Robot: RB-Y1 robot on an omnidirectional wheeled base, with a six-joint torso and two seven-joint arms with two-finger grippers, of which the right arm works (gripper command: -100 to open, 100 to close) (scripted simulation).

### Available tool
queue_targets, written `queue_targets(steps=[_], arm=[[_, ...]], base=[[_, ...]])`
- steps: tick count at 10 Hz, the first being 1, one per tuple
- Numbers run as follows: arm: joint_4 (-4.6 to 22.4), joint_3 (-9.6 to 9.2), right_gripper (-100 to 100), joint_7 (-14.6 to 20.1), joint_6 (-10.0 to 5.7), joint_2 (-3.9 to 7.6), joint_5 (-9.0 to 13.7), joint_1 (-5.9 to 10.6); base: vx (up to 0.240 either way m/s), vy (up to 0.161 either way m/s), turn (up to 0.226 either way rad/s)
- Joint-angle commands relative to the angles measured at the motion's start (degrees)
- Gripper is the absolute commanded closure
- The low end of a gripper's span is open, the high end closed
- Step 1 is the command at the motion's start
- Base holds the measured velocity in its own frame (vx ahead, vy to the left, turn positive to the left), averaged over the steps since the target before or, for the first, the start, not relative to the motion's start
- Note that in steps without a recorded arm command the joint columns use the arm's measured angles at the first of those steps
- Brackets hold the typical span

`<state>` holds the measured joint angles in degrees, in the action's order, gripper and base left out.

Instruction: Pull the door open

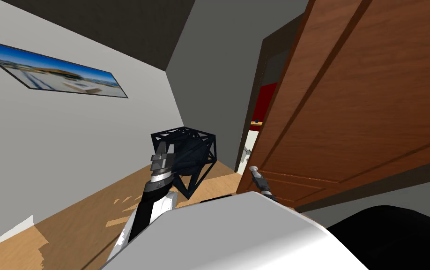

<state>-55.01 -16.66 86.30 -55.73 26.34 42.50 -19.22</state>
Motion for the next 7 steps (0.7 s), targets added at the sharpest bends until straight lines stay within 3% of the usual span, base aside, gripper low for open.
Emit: queue_targets(steps=[1, 7], arm=[[-0.24, -1.11, 100, 0.72, -0.92, 0.55, -0.67, -0.44], [-0.9, -5.38, 100, 3.51, -4.23, 2.99, -3.19, -2.26]], base=[[-0.226, -0.03, 0.098], [-0.219, -0.029, 0.085]])
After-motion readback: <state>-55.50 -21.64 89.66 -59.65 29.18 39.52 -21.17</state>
